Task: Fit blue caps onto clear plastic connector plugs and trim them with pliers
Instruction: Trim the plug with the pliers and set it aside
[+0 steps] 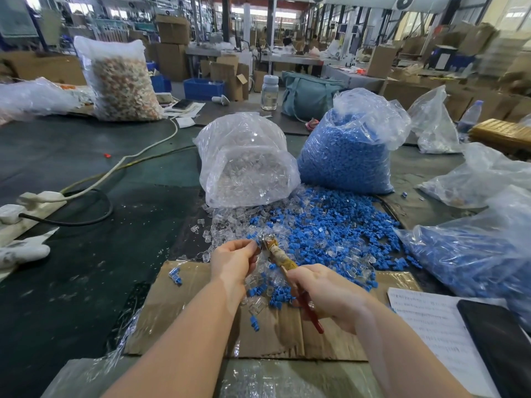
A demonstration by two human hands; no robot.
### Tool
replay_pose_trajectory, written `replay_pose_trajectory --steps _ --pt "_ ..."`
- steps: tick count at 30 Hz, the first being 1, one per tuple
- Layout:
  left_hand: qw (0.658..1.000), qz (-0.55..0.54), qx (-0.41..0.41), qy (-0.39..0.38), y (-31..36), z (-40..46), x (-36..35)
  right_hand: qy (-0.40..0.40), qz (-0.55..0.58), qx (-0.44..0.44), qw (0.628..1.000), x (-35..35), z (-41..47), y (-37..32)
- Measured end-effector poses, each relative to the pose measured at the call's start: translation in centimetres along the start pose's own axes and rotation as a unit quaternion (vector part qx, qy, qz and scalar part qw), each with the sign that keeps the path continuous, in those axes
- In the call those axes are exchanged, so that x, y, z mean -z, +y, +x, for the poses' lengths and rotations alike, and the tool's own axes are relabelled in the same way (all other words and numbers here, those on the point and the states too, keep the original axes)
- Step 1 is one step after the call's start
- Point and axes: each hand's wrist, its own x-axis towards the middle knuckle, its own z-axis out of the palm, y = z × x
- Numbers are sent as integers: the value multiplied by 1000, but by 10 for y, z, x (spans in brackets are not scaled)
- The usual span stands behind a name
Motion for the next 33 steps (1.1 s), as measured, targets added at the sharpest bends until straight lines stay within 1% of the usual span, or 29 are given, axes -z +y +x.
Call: replay_pose_trajectory --steps 12,15,20,24,26,30,33 --pt "999 39 -28 5 2 -4 -1 0 -18 5 1000 -1 -2 0" --pt "999 48 -21 0 3 -5 -1 -15 -34 4 999 0 -3 0" --pt "999 39 -4 -8 1 -7 -1 -27 -2 -7 1000 5 -5 3" --pt "998 68 -13 -4 1 -7 -2 -33 -48 4 998 4 -5 4" --pt "998 65 -5 -6 2 -8 -2 -26 -66 8 997 4 -5 4" --pt "999 23 39 -10 3 -11 -4 -6 -93 18 996 4 -5 3" --pt "999 30 21 3 1 -12 -4 -12 -75 11 997 3 -5 3"
